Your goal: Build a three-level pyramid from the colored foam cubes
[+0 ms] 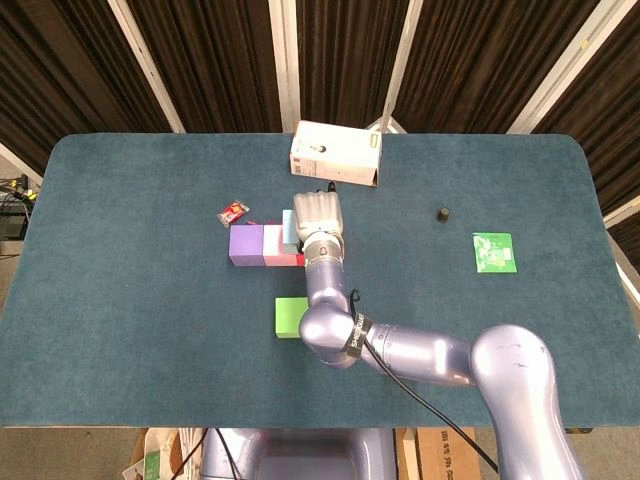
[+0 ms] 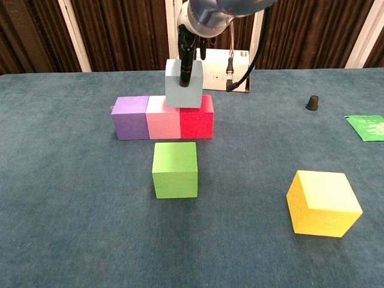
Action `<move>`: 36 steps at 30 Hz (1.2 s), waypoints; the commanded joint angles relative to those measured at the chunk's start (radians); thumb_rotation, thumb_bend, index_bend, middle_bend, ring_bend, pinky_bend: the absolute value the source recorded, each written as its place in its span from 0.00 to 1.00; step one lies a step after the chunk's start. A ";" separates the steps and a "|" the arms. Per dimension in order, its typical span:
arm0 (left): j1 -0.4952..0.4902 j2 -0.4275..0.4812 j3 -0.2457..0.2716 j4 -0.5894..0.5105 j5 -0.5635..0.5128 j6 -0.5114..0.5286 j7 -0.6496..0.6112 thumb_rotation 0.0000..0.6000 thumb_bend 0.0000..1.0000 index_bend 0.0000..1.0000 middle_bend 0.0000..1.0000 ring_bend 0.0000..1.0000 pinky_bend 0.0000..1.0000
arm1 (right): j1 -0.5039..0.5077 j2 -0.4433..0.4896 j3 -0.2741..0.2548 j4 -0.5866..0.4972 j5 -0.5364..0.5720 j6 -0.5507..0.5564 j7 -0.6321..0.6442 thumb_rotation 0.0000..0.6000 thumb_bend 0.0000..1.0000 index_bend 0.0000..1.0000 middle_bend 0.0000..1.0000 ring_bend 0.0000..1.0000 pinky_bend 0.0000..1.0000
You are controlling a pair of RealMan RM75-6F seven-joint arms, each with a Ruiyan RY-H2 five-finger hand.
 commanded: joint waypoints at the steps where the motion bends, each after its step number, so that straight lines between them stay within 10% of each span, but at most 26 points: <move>1: 0.001 0.001 0.000 -0.001 0.000 0.001 -0.002 1.00 0.30 0.06 0.00 0.00 0.00 | 0.000 -0.011 0.007 0.009 -0.010 -0.001 0.000 1.00 0.32 0.38 0.40 0.22 0.00; 36: -0.004 0.005 -0.009 -0.002 -0.033 -0.010 -0.006 1.00 0.30 0.06 0.00 0.00 0.00 | 0.005 -0.097 0.068 0.091 -0.056 0.012 -0.070 1.00 0.33 0.39 0.40 0.22 0.00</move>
